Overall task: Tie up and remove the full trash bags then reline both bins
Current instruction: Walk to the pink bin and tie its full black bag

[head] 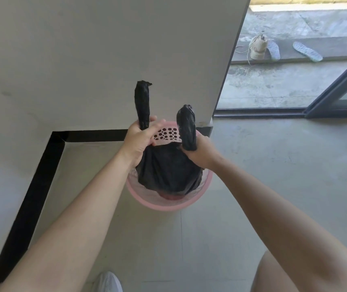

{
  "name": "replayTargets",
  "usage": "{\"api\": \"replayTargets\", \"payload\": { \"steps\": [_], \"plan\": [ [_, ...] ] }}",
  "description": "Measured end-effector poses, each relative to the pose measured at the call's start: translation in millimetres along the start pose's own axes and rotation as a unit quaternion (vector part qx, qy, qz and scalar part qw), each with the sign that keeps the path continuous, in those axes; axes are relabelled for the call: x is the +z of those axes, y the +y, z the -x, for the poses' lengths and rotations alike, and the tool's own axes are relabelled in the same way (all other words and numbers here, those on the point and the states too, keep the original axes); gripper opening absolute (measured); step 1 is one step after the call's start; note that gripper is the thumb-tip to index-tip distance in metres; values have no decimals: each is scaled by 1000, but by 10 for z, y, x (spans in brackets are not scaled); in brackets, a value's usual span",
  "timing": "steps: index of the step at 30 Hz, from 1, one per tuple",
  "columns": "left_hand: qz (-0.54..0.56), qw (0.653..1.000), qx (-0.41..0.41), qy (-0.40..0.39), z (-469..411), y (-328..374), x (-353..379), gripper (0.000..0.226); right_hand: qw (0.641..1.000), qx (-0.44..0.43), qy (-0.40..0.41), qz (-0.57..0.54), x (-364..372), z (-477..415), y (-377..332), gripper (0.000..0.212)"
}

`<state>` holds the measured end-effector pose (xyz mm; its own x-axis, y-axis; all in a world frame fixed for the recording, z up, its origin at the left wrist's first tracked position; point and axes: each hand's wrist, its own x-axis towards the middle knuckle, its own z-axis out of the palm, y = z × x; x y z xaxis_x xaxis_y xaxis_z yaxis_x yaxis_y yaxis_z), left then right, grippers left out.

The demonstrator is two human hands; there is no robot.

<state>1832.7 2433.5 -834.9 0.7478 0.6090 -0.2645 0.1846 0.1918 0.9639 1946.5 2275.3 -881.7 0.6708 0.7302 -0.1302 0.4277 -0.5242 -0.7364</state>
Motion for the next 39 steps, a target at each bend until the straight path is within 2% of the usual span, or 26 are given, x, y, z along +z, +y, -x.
{"api": "replayTargets", "payload": {
  "steps": [2,3,6,7,9,11,14,16,17,19,22,23,24,25,27,29,31,33,34,36,39],
  "plan": [
    [-22,999,-24,-36,18,46,17,45,997,-31,-36,68,-10,-6,-56,17],
    [-40,997,-34,-61,18,54,15,44,993,-39,-57,99,-18,-4,-86,18],
    [-59,992,-29,-111,39,49,72,17,987,-59,-94,116,-41,55,-119,18],
    [-29,995,-22,-88,32,44,111,18,991,-57,-80,94,-26,84,-92,16],
    [76,997,-26,10,-19,14,151,20,1000,-7,-22,-8,21,134,37,14],
    [157,986,-29,50,-52,-15,157,16,995,52,14,-88,80,210,177,29],
    [164,985,-39,46,-47,-104,177,11,1000,-7,10,23,110,294,356,23],
    [167,984,-55,41,-28,-119,174,14,999,-7,-7,52,122,328,426,15],
    [165,984,-62,38,-15,-111,155,17,1000,17,-12,23,121,343,436,15],
    [201,976,-80,14,9,-119,79,21,991,66,5,-120,85,384,373,19],
    [275,951,-136,-43,70,-206,-16,14,916,165,68,-358,3,410,163,22],
    [268,951,-148,-43,93,-245,-39,23,889,202,90,-401,-31,390,121,26],
    [256,954,-152,-39,115,-279,-67,31,876,222,109,-413,-55,371,110,30],
    [244,957,-152,-38,133,-302,-87,34,878,230,120,-401,-71,366,96,34],
    [213,965,-149,-37,168,-339,-122,37,926,196,117,-301,-104,381,92,37],
    [134,981,-136,-35,168,-321,-130,38,978,115,90,-151,-115,380,178,31],
    [52,989,-132,-45,159,-300,-101,33,999,18,47,-20,-136,362,241,19],
    [-18,986,-135,-91,185,-245,-22,11,994,-75,-24,78,-142,324,207,22],
    [-65,981,-129,-128,217,-206,21,8,986,-100,-59,118,-144,309,151,17],
    [-150,962,-112,-198,266,-177,71,21,970,-124,-100,184,-153,277,28,10],
    [-174,942,-90,-274,346,-129,86,18,952,-122,-133,248,-169,217,-23,19]
  ]
}}
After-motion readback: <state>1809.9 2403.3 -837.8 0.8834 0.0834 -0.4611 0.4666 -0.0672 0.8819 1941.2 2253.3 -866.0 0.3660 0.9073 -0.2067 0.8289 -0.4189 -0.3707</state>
